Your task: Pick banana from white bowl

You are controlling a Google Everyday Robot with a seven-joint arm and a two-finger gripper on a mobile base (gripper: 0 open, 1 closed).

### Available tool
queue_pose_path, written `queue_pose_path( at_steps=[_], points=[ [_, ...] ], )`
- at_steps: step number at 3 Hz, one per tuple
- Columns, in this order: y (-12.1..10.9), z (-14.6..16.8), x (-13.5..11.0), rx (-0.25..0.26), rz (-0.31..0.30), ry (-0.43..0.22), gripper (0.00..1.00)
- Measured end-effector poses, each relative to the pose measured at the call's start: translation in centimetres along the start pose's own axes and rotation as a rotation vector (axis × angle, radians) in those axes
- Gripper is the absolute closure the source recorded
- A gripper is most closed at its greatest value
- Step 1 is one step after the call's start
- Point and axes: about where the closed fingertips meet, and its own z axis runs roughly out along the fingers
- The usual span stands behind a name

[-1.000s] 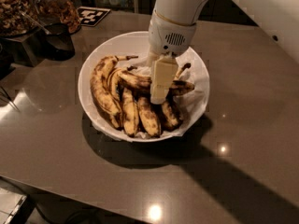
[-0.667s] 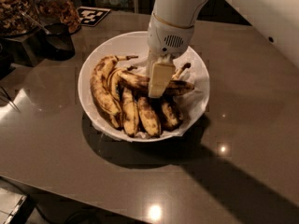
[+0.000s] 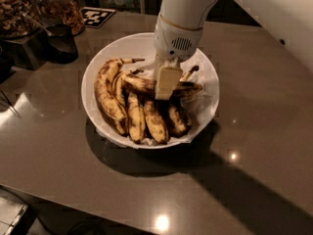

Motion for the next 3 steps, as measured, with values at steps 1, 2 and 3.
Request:
queue_pose_path(
  at_steps=[1,2,3],
  points=[
    [0.5,-1.5,-0.6,0.055,-0.018,-0.032,1.00],
    [1.7,-3.7,-1.2,0.099,-0.046,-0.082,1.00],
    [2.9,-5.6,-1.5,0.122,-0.061,-0.129,1.00]
  ],
)
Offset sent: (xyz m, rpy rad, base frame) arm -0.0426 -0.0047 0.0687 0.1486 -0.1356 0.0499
